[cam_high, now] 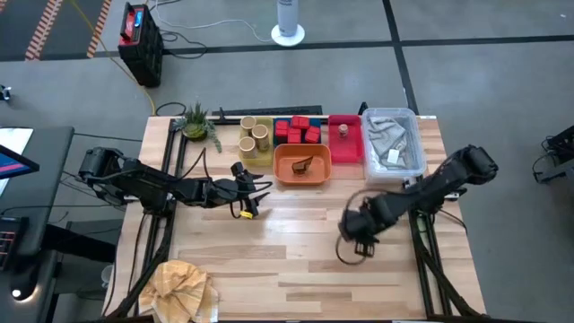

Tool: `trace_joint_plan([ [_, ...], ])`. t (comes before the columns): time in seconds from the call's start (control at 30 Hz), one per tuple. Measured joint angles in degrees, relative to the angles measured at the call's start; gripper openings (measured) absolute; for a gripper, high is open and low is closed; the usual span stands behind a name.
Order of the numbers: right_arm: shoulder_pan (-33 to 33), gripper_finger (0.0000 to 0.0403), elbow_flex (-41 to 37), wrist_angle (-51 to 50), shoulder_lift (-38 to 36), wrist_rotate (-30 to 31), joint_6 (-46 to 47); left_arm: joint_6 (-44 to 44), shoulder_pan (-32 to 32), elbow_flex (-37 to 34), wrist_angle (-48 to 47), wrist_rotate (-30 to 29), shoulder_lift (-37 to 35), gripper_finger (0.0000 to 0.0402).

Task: Sort spices by type
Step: Put the right brown seasoning bottle into the pink bin

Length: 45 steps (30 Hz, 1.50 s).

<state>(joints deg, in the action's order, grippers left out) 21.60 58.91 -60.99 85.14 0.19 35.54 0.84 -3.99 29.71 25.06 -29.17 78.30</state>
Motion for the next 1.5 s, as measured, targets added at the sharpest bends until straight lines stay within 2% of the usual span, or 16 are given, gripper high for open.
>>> trace_joint_plan([
  [0.3, -17.3, 0.0197, 6.7, -3.2, 0.3, 6.5, -23.4, -0.2, 0.0, 0.0, 0.0, 0.0, 0.0, 0.0270],
  [0.5, -27.8, 0.0197, 9.6, -4.2, 1.4, 7.9, -34.8, -0.1, 0.0, 0.0, 0.0, 0.0, 0.0, 0.0270],
  [0.67, -34.5, 0.0198, 13.6, -6.3, 4.6, 11.7, -42.5, 0.2, 0.0, 0.0, 0.0, 0.0, 0.0, 0.0270],
  [1.1, -48.0, 0.0198, 27.1, -9.3, 19.1, 18.7, -60.5, 1.2, 0.0, 0.0, 0.0, 0.0, 0.0, 0.0270],
  [1.3, -51.7, 0.0204, 27.9, -10.0, 21.7, 18.6, -66.0, -0.9, 0.0, 0.0, 0.0, 0.0, 0.0, 0.0270],
  [1.5, -54.9, 0.0243, 27.9, -9.9, 24.4, 18.1, -66.6, -3.5, 0.0, 0.0, 0.0, 1.7, 0.0, 0.0270],
])
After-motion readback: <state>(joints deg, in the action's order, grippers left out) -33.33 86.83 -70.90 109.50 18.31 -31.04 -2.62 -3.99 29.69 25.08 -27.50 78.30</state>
